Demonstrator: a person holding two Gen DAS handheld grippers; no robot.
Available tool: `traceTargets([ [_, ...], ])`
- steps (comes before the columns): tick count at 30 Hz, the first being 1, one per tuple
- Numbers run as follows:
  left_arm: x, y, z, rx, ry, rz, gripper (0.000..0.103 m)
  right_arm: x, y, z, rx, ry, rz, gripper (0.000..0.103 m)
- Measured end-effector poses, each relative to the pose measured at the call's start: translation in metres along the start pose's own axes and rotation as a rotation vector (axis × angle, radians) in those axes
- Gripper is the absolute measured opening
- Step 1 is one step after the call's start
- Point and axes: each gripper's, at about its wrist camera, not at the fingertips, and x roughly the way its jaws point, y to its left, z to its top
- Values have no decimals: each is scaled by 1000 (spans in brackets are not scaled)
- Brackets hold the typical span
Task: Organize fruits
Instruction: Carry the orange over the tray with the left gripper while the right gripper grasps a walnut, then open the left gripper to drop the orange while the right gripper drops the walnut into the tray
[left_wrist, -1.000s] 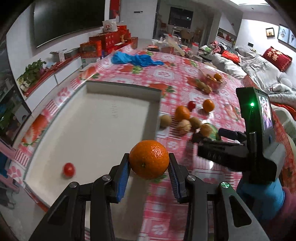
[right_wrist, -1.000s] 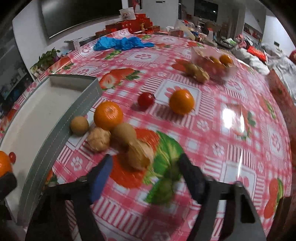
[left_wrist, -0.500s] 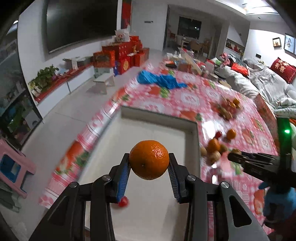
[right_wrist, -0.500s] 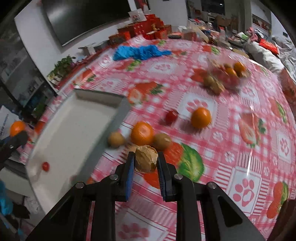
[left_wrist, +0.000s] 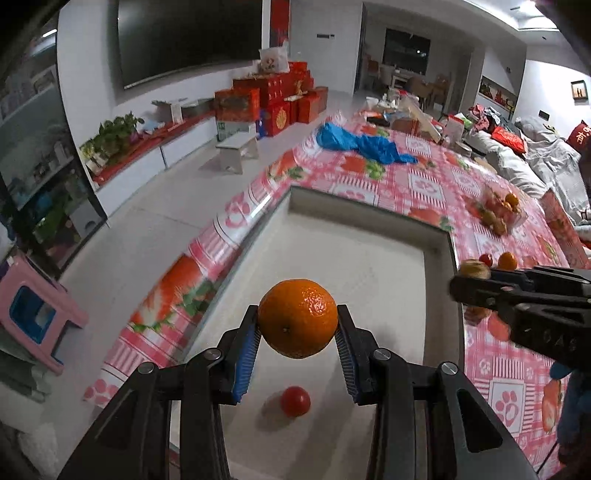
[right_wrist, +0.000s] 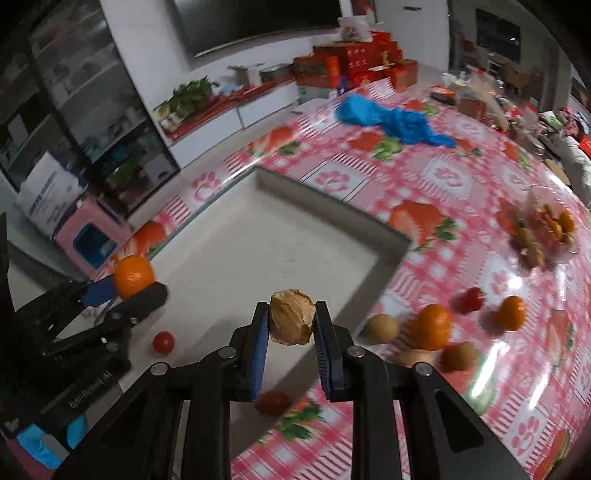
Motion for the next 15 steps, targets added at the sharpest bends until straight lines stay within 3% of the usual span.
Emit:
traceTargets([
  [15,18,-5,-19,7,59,-18,41,26,7,-22,-9,89,-1,26],
])
